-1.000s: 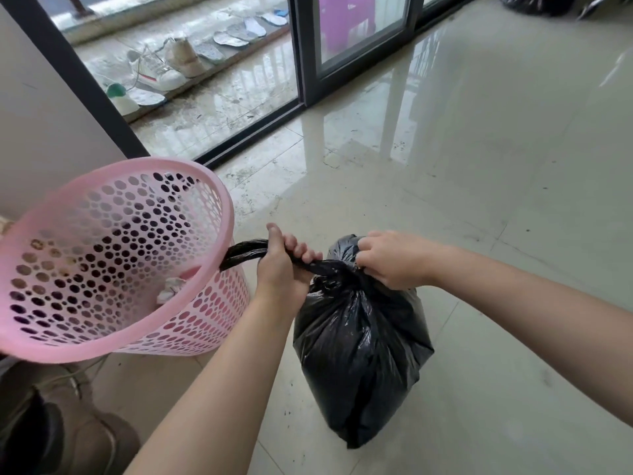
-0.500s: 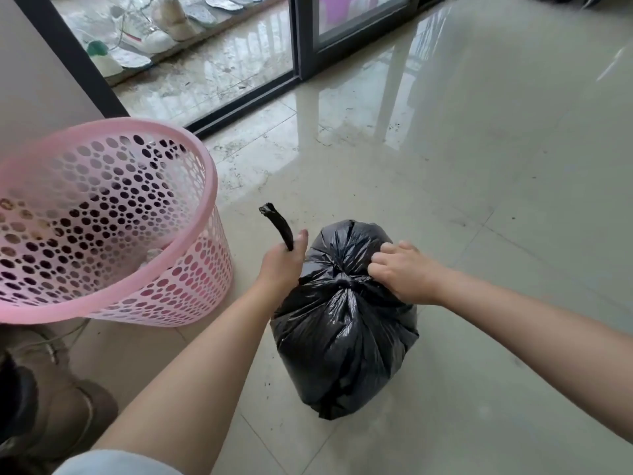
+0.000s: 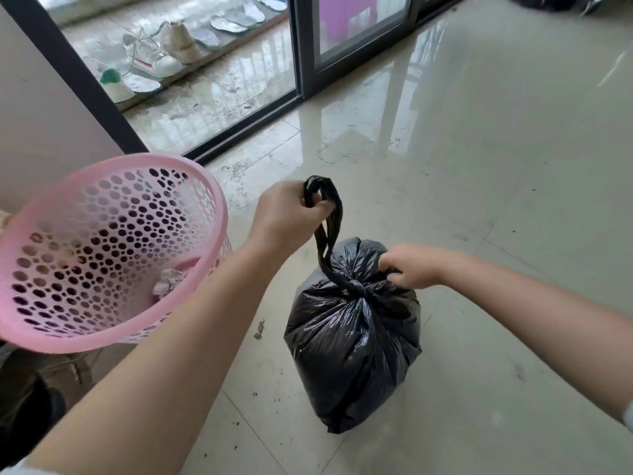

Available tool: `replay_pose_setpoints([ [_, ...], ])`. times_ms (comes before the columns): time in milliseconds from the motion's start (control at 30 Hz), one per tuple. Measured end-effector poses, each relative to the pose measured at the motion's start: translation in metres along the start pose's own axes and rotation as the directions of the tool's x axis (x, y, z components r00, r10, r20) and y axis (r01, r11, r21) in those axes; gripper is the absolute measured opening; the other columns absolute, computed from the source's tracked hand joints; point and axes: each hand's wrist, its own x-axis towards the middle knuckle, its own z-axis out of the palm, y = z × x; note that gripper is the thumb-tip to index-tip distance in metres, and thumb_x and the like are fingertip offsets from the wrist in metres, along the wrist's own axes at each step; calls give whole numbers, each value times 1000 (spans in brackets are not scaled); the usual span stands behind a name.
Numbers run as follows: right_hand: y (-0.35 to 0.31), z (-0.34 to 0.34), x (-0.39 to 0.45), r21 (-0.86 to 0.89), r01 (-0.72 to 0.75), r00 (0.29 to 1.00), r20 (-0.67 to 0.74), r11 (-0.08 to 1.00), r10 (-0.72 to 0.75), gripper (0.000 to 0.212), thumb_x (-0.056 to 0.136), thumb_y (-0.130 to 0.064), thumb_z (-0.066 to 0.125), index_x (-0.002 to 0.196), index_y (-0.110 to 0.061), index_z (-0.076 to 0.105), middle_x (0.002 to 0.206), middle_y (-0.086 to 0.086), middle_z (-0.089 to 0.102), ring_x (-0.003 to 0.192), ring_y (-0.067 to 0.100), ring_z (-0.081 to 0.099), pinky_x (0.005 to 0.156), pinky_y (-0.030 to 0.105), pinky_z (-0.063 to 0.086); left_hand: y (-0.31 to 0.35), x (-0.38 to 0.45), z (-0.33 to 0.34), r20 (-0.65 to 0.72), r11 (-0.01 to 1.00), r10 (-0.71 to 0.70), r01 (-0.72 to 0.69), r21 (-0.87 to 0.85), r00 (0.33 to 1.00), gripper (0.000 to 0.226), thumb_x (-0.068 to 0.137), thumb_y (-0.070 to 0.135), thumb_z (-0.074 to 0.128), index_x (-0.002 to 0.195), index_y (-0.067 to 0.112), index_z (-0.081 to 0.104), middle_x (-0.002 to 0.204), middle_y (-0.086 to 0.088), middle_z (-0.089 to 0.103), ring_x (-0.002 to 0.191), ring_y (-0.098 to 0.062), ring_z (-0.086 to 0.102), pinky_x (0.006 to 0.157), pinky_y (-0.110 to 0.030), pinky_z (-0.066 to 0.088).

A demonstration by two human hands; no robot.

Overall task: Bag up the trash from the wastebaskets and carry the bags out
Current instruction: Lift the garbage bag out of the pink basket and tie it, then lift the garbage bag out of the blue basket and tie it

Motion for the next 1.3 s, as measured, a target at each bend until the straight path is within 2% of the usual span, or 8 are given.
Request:
replay_pose_setpoints([
  [200,3,-73,-59,103,-143,981,-116,984,155,35,91,-18,39,124,-11,49,131,11,53,119,28,49,97,40,44,86,4,-7,391,856,-135,-91,509,910,10,79,5,58,69,6,57,59,-10,47,58,-25,44,50,-25,34],
  [333,13,-125,-125,148,-262,932,-216,954,290,39,90,-21,40,129,-15,44,136,7,46,126,26,42,103,39,34,156,1,-11,507,679,-180,-266,684,843,36,82,2,53,51,8,37,51,-3,33,44,-15,30,39,-21,25],
  [433,22,-169,-189,256,-343,864,-291,904,411,41,88,-21,43,129,-14,41,137,9,42,125,27,40,104,38,30,221,-10,-14,561,658,-171,-331,677,810,34,83,0,49,53,8,36,55,-4,35,46,-17,31,44,-25,30],
  [567,47,-238,-291,374,-443,783,-281,815,555,44,88,-24,44,130,-12,39,139,10,39,128,27,36,104,40,28,338,-30,-17,614,679,-50,-424,599,788,15,88,7,47,83,19,54,81,-8,52,70,-24,46,61,-26,37],
  [767,127,-334,-459,474,-536,630,-326,698,705,48,88,-26,46,132,-11,36,141,8,37,130,25,33,106,38,26,525,-53,-3,559,790,102,-408,457,823,21,87,14,51,100,7,66,99,-12,70,85,-27,59,69,-29,46],
  [933,193,-383,-582,539,-575,513,-348,615,785,48,88,-27,46,132,-10,37,141,10,37,132,25,30,107,37,25,655,-71,35,493,707,287,-529,469,821,23,91,18,48,101,2,62,106,-14,62,99,-31,56,70,-34,44],
  [1133,278,-416,-700,563,-641,351,-388,521,852,48,88,-34,47,128,-8,41,137,11,41,128,27,35,104,39,29,804,-86,117,593,491,454,-742,457,665,21,92,15,50,103,0,61,109,-14,61,107,-30,52,82,-38,47],
  [1300,377,-421,-777,582,-693,244,-365,425,899,52,88,-40,47,129,-9,40,139,11,39,129,26,35,104,40,29,923,-90,217,667,443,493,-821,360,558,24,93,19,49,101,0,60,108,-16,61,103,-32,55,78,-38,47],
])
